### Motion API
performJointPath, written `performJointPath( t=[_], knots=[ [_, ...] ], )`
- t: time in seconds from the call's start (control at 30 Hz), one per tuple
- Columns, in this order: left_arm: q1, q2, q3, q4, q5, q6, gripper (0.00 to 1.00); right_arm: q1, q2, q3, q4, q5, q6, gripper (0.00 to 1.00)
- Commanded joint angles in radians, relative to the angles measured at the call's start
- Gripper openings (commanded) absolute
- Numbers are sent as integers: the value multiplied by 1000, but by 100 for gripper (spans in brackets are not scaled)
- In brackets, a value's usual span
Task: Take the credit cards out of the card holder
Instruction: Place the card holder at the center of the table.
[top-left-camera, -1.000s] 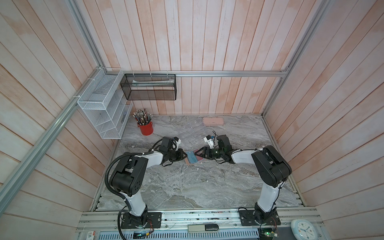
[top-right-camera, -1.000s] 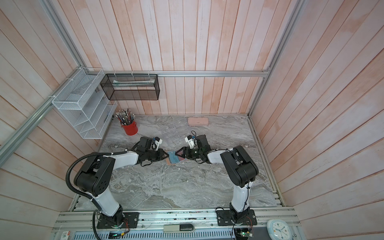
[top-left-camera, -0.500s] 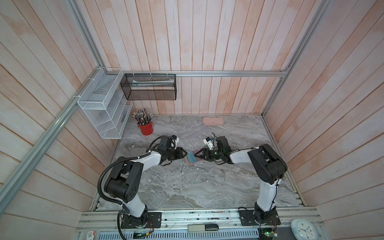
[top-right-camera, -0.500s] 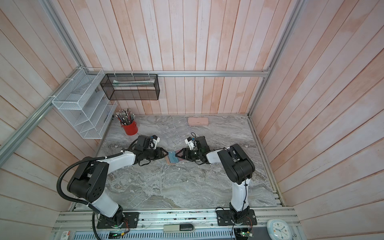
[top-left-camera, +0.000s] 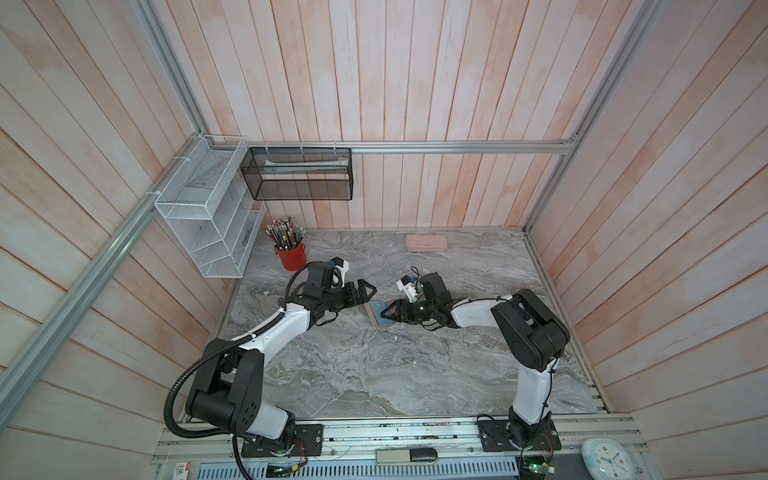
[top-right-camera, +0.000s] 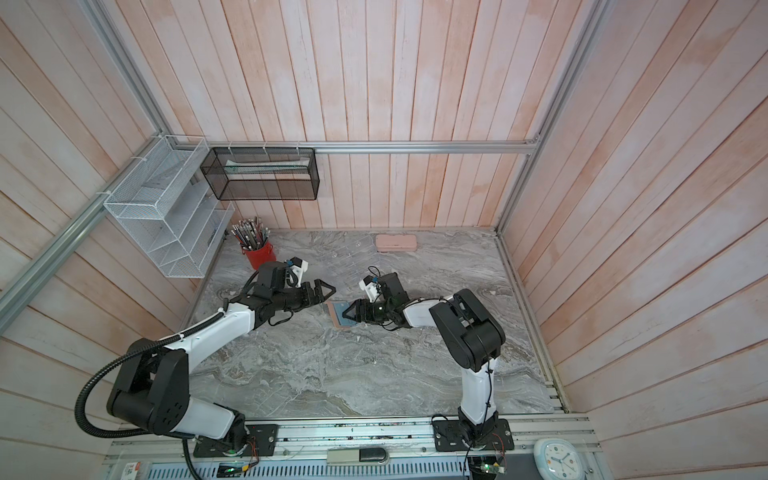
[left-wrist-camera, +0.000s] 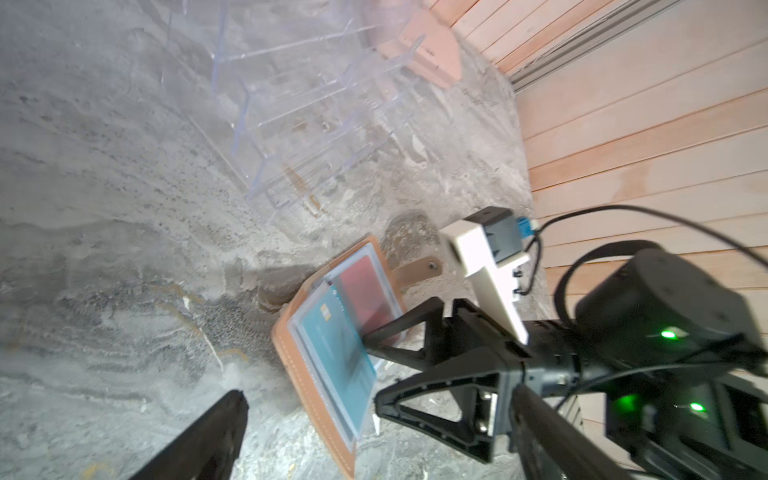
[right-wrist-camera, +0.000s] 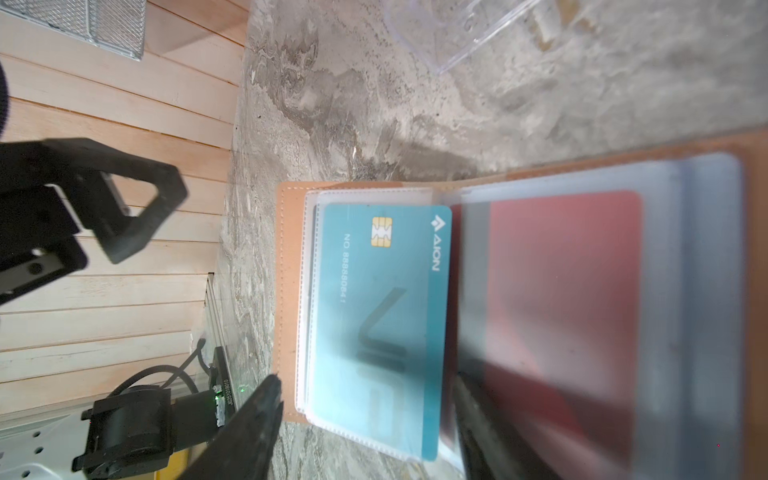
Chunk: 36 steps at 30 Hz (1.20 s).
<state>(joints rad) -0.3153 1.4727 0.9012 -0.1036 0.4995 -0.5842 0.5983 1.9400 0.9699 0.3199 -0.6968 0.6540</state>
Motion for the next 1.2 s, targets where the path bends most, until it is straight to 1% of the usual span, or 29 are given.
performJointPath(
  t=[0.0,0.1,0.23,0.43,0.63,0.87,1.03,1.17],
  knots=[
    [18,-21,30,49,84,-72,100,16,8,15,-28,24,-6,65],
    [38,-6,13,142,151,-161,100,33,11,20,-24,27,-2,65],
    [34,33,5,229,198,-234,100,55,24,40,-48,47,-9,63],
    [28,93,-29,350,244,-331,100,71,26,47,-59,70,-16,62],
    [15,176,-50,432,267,-394,100,70,27,53,-72,79,-24,62],
    [-16,246,-49,452,271,-406,100,69,10,39,-76,80,-34,62],
    [-16,268,-66,444,258,-400,100,69,-6,14,-53,74,-27,62],
    [-11,286,-92,450,248,-400,100,68,-33,-7,-48,75,-28,65]
  ],
)
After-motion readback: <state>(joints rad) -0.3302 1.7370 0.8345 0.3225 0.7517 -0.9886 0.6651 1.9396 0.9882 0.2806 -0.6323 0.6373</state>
